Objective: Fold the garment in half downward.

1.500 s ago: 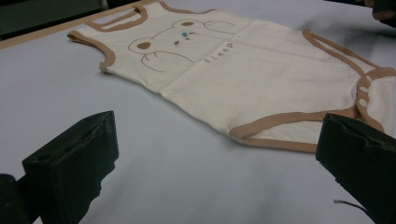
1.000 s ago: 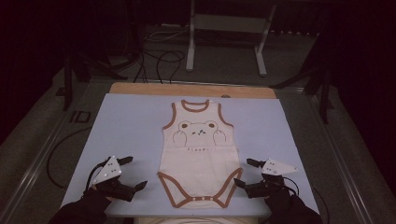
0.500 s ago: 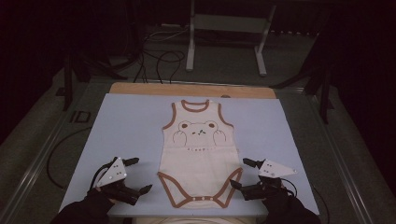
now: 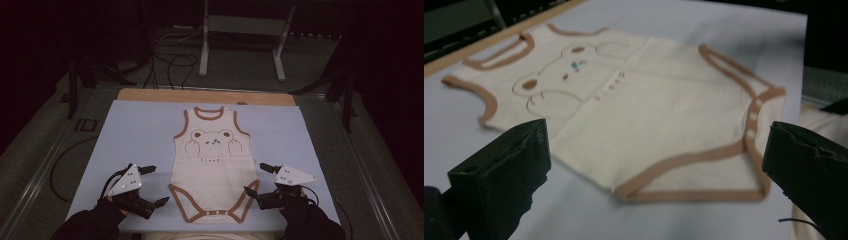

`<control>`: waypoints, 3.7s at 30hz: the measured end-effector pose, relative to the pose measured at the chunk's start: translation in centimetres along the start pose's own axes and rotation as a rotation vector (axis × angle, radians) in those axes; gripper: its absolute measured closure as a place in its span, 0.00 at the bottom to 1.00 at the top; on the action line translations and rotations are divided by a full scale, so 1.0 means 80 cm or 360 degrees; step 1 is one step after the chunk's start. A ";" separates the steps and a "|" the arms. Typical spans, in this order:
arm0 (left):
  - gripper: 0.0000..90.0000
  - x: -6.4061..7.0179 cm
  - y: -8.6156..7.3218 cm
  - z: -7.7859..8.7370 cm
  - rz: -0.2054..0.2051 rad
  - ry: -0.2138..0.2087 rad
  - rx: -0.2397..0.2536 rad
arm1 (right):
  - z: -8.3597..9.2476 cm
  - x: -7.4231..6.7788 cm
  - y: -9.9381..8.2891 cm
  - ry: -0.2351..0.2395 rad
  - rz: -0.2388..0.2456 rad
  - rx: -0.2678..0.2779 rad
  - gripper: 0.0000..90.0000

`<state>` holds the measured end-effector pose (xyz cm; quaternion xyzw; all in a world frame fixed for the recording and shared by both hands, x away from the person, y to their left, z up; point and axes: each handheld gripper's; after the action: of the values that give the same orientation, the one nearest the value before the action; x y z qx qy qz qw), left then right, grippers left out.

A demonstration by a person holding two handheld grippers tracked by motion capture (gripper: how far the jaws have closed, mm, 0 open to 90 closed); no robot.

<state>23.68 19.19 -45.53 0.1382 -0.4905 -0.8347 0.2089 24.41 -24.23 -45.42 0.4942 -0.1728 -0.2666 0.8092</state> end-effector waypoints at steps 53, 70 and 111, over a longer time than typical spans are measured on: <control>0.00 -0.105 0.046 -0.096 0.0170 0.0164 -0.0100 | -0.070 0.109 0.043 -0.0229 -0.0171 -0.0091 0.11; 0.00 -0.125 0.017 -0.130 0.0299 0.0229 -0.0285 | -0.098 0.130 0.005 -0.0212 -0.0250 -0.0256 0.11; 0.53 -0.122 0.002 -0.173 0.0421 0.0384 -0.0620 | -0.146 0.139 -0.023 -0.0353 -0.0375 -0.0567 0.65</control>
<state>38.26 13.33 -51.79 0.1287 -0.3058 -0.8564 0.3957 39.15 -23.40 -52.17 0.3282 -0.1519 -0.4382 0.8229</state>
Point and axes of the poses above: each handheld gripper's, and its own axes: z roughly backward along the jaws, y roughly out of its top, x roughly to its right, and after that the axes turned 2 degrees about -x, right-handed
